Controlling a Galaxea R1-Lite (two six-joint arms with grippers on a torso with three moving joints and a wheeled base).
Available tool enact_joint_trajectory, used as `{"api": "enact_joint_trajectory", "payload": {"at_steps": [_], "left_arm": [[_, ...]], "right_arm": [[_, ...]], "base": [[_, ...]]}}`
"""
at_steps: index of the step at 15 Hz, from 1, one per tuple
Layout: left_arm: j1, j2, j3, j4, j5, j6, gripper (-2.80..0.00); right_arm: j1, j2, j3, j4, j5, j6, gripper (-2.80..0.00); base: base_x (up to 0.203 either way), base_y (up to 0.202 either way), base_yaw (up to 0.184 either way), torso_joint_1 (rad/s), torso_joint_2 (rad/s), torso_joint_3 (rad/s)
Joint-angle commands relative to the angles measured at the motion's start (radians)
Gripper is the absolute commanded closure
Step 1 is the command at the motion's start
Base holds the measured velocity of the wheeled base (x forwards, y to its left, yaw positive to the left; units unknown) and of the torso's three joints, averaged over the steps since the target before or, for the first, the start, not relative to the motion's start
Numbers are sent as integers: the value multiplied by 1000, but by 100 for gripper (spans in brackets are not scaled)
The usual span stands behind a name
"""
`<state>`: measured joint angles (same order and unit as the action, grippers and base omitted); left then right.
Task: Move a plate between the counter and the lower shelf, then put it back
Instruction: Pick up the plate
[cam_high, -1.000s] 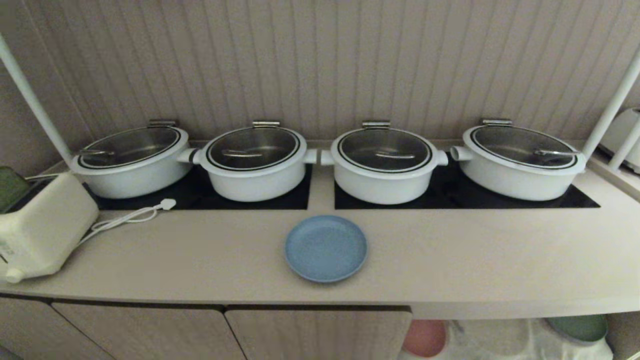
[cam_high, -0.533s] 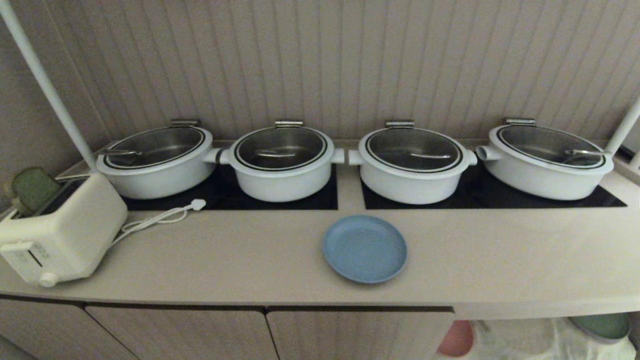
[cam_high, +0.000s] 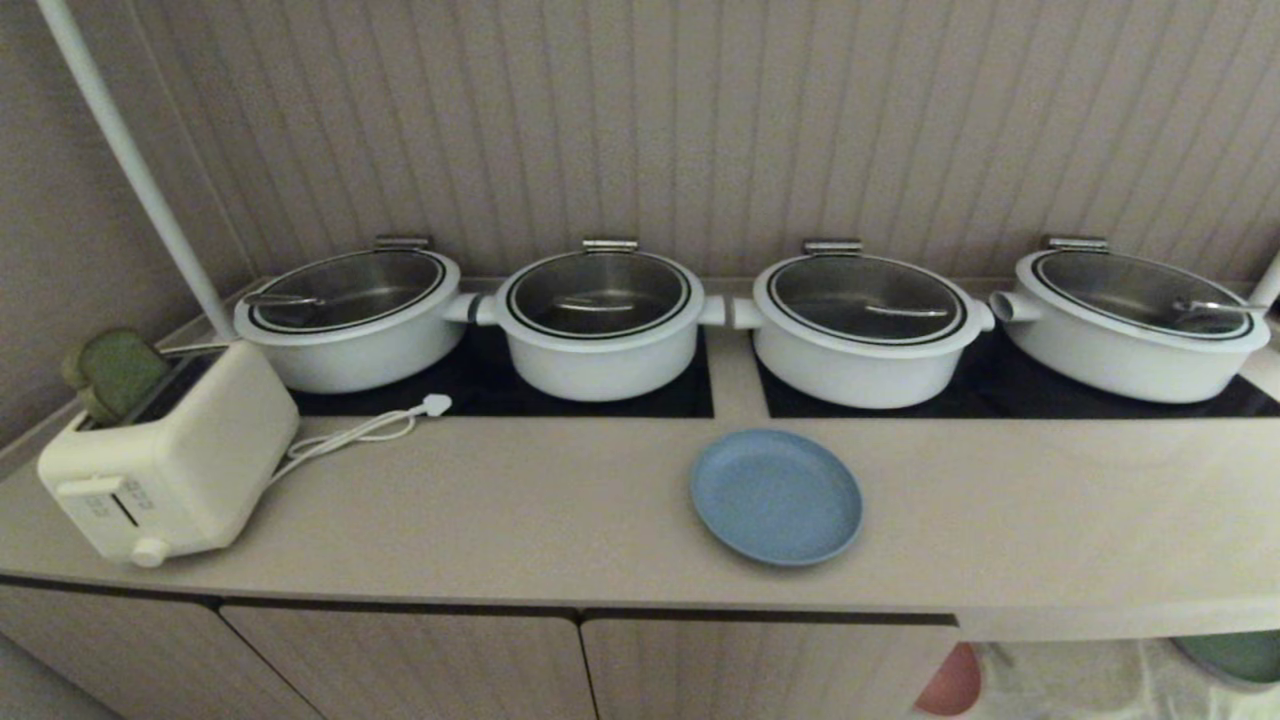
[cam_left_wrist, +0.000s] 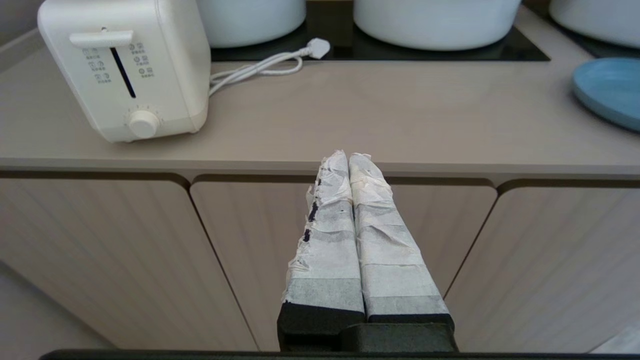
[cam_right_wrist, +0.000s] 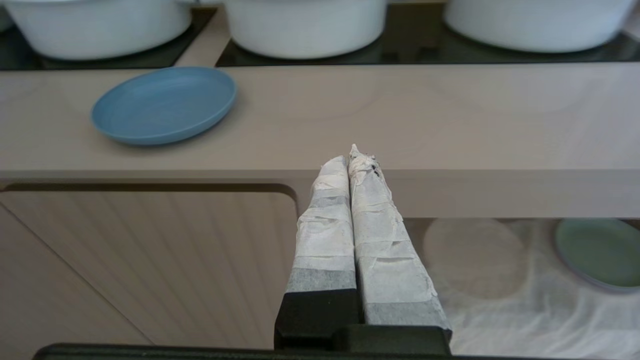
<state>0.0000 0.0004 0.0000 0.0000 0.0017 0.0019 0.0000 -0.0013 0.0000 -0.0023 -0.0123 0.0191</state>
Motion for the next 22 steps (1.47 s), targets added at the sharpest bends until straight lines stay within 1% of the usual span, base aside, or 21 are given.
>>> {"api": "enact_joint_trajectory", "payload": {"at_steps": [1, 7, 10, 12, 14, 16, 18, 19, 21, 22], "left_arm": [[0, 0, 0, 0, 0, 0, 0], [0, 0, 0, 0, 0, 0, 0], [0, 0, 0, 0, 0, 0, 0], [0, 0, 0, 0, 0, 0, 0], [0, 0, 0, 0, 0, 0, 0], [0, 0, 0, 0, 0, 0, 0], [0, 0, 0, 0, 0, 0, 0], [0, 0, 0, 0, 0, 0, 0], [0, 0, 0, 0, 0, 0, 0], [0, 0, 0, 0, 0, 0, 0]], "right_arm": [[0, 1, 0, -1, 0, 4, 0], [-1, 1, 0, -1, 3, -18, 0], [-1, 1, -17, -5, 10, -48, 0], [-1, 11, -83, 22, 19, -55, 0], [0, 52, -187, 82, 38, -56, 0], [0, 155, -287, 126, 100, -71, 0], [0, 286, -355, 139, 164, -104, 0], [0, 356, -390, 145, 202, -118, 0], [0, 508, -469, 157, 306, -131, 0], [0, 585, -508, 164, 340, -134, 0]], "base": [[0, 0, 0, 0, 0, 0], [0, 0, 0, 0, 0, 0], [0, 0, 0, 0, 0, 0], [0, 0, 0, 0, 0, 0], [0, 0, 0, 0, 0, 0], [0, 0, 0, 0, 0, 0], [0, 0, 0, 0, 0, 0], [0, 0, 0, 0, 0, 0], [0, 0, 0, 0, 0, 0], [0, 0, 0, 0, 0, 0]]}}
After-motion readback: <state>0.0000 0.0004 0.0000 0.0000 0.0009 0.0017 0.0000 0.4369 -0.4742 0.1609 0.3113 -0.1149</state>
